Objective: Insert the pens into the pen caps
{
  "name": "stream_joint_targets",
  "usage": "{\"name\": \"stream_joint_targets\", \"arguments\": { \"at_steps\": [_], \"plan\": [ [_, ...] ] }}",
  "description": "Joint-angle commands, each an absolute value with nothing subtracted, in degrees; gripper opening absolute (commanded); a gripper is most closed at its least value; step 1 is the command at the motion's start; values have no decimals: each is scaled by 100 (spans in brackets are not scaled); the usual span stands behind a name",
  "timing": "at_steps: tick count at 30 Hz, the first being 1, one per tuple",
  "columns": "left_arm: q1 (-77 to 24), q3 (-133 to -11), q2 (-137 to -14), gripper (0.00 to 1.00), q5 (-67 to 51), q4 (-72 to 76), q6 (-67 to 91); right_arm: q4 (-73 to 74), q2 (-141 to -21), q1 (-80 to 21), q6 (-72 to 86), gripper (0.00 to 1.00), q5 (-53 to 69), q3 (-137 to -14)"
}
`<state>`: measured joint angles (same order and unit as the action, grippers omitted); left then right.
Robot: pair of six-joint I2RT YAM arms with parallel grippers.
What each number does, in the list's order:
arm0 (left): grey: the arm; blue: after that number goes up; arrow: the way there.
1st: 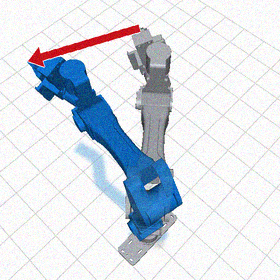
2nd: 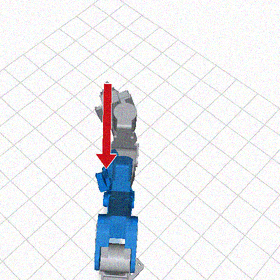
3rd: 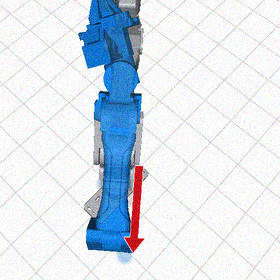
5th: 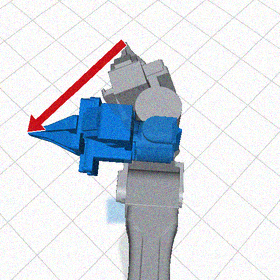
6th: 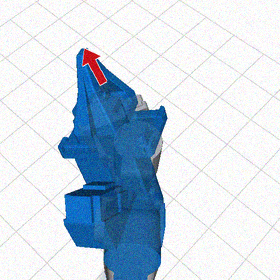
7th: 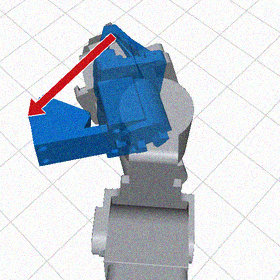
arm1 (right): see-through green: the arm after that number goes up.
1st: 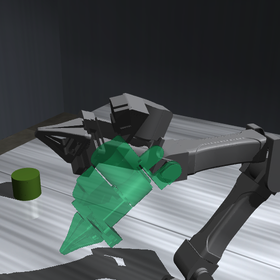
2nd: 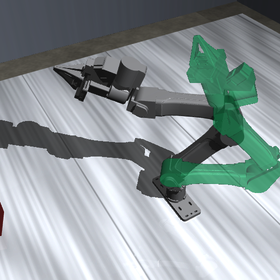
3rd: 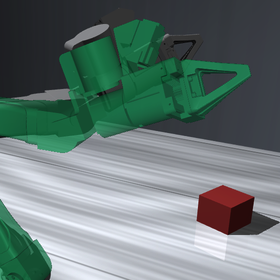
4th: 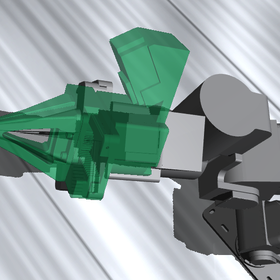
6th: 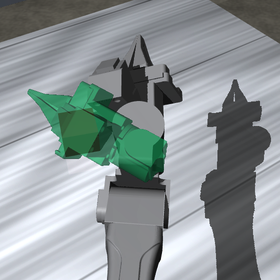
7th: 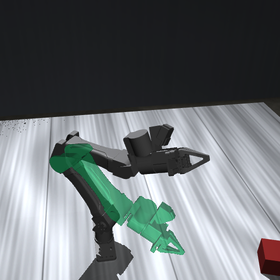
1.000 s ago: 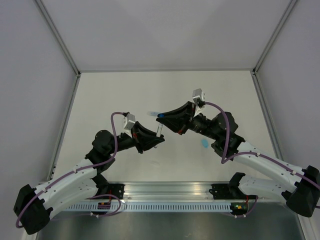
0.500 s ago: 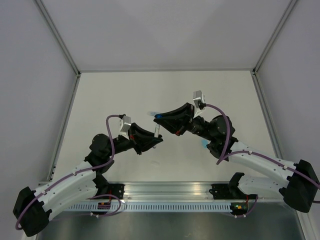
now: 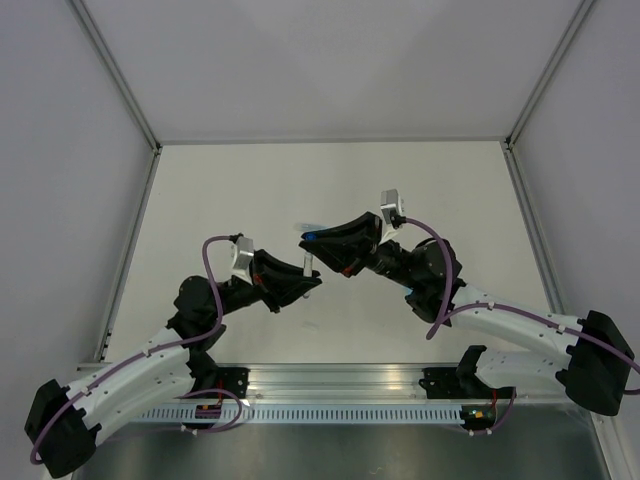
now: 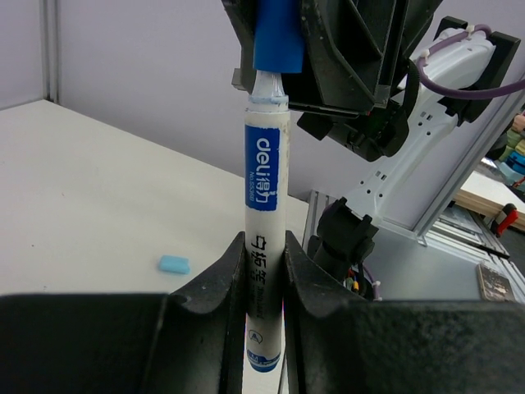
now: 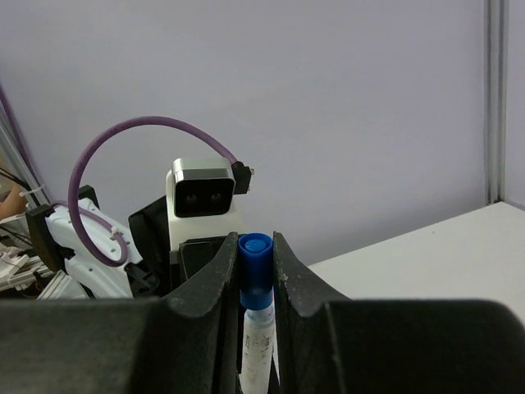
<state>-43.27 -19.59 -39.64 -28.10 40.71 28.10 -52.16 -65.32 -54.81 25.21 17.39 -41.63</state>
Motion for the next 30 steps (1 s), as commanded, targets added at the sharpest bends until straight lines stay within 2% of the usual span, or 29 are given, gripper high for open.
{"name": "stream_joint_targets", "arguments": {
  "at_steps": [1,5,20,30],
  "plan": [
    [-4289,-1934,-3867,2,-2110,4395,2997,-5187,-6548,-5695,2400,0,1987,-4184],
    [-4289,-1890,-3736,2,-1951,4333,2962,-4879,-6452,-5818,2233,2,1838,-4140],
    [-4280,-1916,-3718,2,-1881,4228,2839,-4035,-6416,-6108,1846,38,1327,-4464],
    [-4280,-1925,-3727,2,-1969,4245,2813,-3280,-6170,-6117,1591,48,1274,-4816]
  ]
}}
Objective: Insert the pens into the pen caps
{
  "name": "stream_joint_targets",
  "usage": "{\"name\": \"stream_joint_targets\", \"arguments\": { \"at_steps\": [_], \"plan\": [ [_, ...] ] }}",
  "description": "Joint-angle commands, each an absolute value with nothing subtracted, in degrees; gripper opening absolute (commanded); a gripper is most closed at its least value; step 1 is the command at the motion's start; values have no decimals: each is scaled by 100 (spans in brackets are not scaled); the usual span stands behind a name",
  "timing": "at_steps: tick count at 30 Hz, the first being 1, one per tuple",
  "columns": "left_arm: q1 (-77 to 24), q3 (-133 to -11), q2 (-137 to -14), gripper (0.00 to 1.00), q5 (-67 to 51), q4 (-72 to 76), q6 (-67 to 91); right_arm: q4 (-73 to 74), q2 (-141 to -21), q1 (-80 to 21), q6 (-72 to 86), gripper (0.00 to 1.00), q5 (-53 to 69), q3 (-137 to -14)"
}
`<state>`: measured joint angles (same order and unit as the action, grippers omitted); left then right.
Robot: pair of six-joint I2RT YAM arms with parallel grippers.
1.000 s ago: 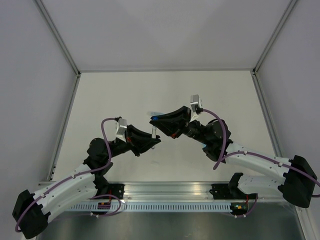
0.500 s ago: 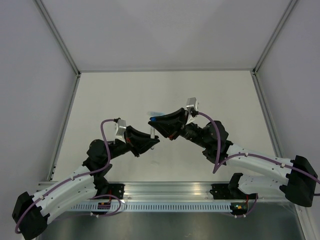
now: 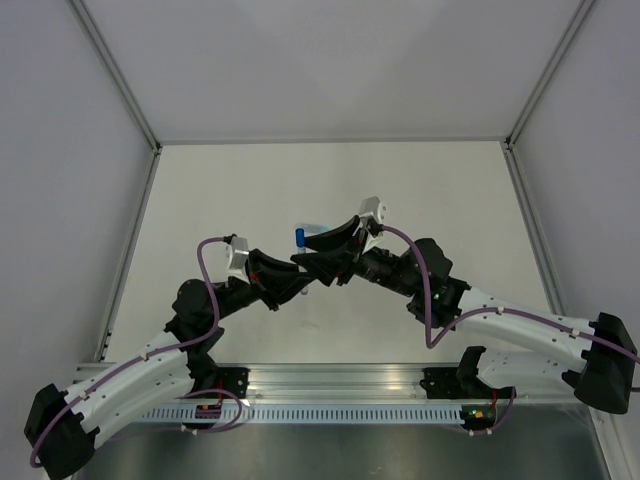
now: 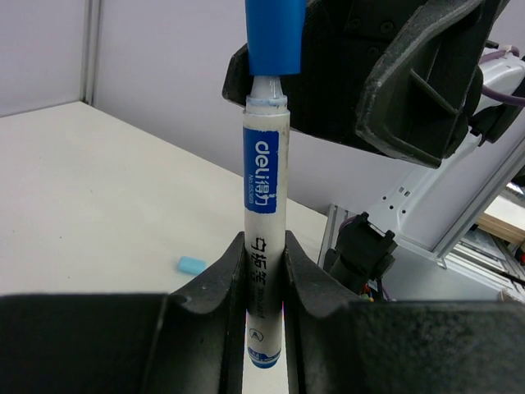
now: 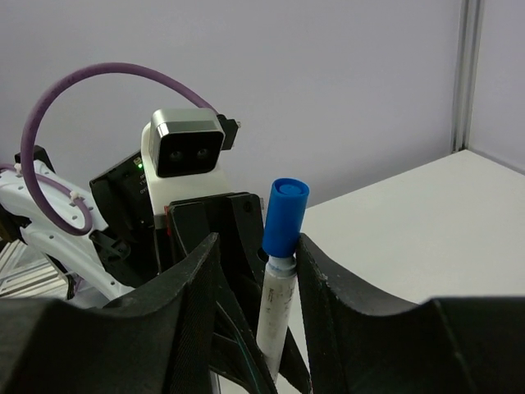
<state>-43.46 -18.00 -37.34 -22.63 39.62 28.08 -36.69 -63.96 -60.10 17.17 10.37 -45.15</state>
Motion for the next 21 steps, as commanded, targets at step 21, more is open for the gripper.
{"name": "stream_joint_targets", "arguments": {
  "at_steps": [21],
  "plan": [
    [-4289,-2162,-4078,2,-3366,4342,2558,-1134,-5458,-6108,967,70,371,-5528]
  ]
}}
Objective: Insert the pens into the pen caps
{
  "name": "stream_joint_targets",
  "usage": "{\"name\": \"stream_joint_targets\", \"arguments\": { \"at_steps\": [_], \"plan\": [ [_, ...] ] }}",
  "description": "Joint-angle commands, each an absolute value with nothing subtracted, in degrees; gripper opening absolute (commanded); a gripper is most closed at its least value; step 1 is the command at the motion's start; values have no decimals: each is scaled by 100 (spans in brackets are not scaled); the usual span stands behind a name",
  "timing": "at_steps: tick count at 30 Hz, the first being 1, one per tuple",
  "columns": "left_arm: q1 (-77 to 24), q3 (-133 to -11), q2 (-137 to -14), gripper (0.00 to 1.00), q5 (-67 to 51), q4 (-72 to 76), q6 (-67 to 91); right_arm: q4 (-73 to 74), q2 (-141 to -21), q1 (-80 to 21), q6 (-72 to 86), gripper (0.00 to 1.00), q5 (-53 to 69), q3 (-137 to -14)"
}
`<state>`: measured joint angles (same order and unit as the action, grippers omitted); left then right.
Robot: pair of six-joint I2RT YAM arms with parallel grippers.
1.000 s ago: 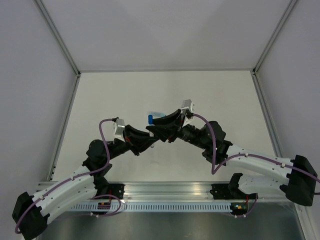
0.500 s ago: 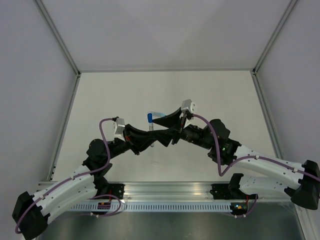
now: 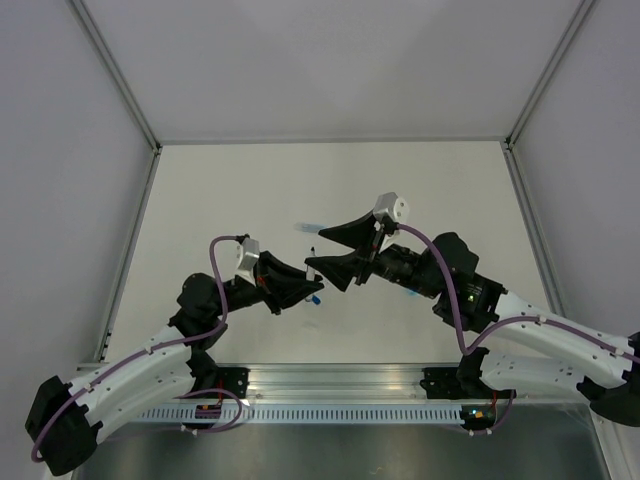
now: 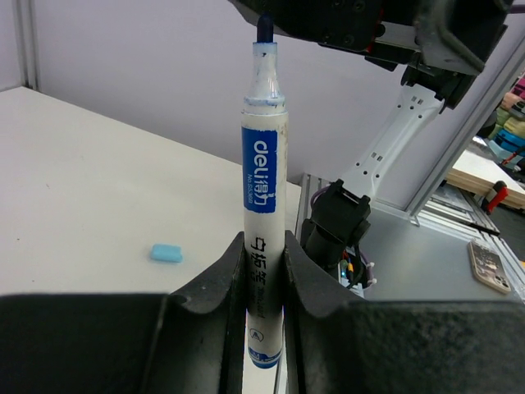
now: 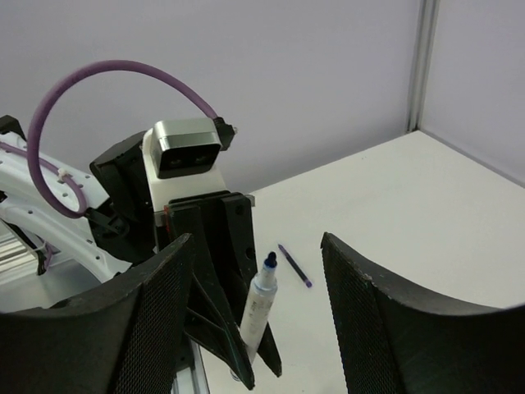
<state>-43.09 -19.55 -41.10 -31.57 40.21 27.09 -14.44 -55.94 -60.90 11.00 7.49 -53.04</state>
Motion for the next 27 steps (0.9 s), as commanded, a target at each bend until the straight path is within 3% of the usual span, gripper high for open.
{"name": "stream_joint_targets", "arguments": {
  "at_steps": [1,8,18,27],
  "plan": [
    [-4280,-2162,-4087,2,-3340,4324,2558,-1064,-5388,-6108,941,69,273,-5520],
    [-4280,-2267,-4052,2,-2357,3501,2522,-775,-5141,-6108,1239,68,-1132,-5519],
    [-4271,-2478,-3982,2,-73,2365,2698,2149,-5853,-6117,2712,65,-3215,-6020],
    [-4272,-2751,-4104,2,572,1617,2751,2978,-5265,-6108,3858,65,-4015,-5055]
  ]
}}
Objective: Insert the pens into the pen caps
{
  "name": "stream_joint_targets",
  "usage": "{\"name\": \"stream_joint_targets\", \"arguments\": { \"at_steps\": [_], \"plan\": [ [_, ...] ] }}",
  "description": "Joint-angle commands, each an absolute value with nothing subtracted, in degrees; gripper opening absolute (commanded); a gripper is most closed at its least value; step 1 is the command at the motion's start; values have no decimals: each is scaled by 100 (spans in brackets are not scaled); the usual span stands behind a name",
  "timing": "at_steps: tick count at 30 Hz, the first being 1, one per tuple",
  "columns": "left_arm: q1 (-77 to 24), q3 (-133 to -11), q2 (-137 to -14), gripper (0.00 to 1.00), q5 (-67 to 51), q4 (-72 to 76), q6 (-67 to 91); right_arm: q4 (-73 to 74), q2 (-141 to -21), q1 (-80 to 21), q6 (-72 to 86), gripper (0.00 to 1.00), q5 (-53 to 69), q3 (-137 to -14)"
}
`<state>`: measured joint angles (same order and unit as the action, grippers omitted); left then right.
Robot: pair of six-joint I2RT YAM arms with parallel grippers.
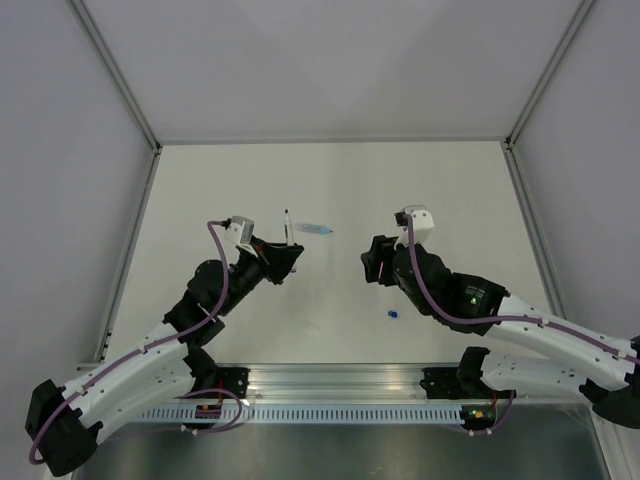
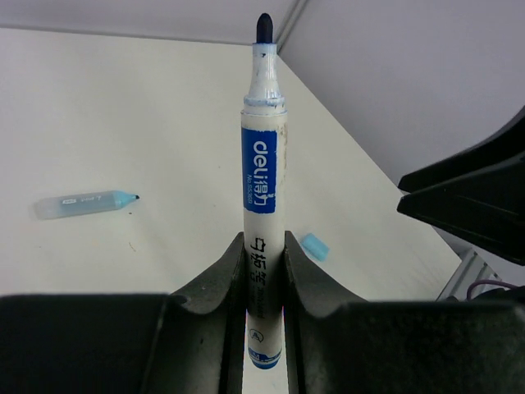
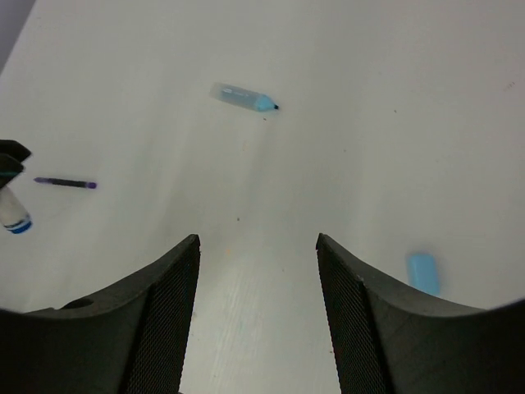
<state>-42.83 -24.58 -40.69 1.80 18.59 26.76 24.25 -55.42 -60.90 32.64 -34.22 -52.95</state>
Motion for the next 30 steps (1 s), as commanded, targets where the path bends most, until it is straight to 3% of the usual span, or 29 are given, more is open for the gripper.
{"name": "stream_joint_targets", "arguments": {
  "at_steps": [1,13,16,21,25,30],
  "plan": [
    [-4280,-2760,-4113,2,563,1626,2751,3032,-5195,-6117,4006,65,-4077,-5002],
    [-4280,-2733,-4017,2,510,1635,2698,3270,-5316,-6091,4167,65,-4490,-4588],
    [-4280,-2733,-4034,2,483,1661,2698,3068,-5781,-5548,3745,64,-4545,-4772],
    [-4271,-2698,-3999,2,519,1679,2663,2242,-6327,-3913,2594,64,-2831,-5272],
    [-4272,-2698,-3920,2,527,1644,2733,2460,-7407,-3104,3073,63,-2452,-6045],
    [-4280,-2672,-3744,2,597,1582,2795,2269,-9022,-3041,3840,60,-2146,-7091]
  ]
}}
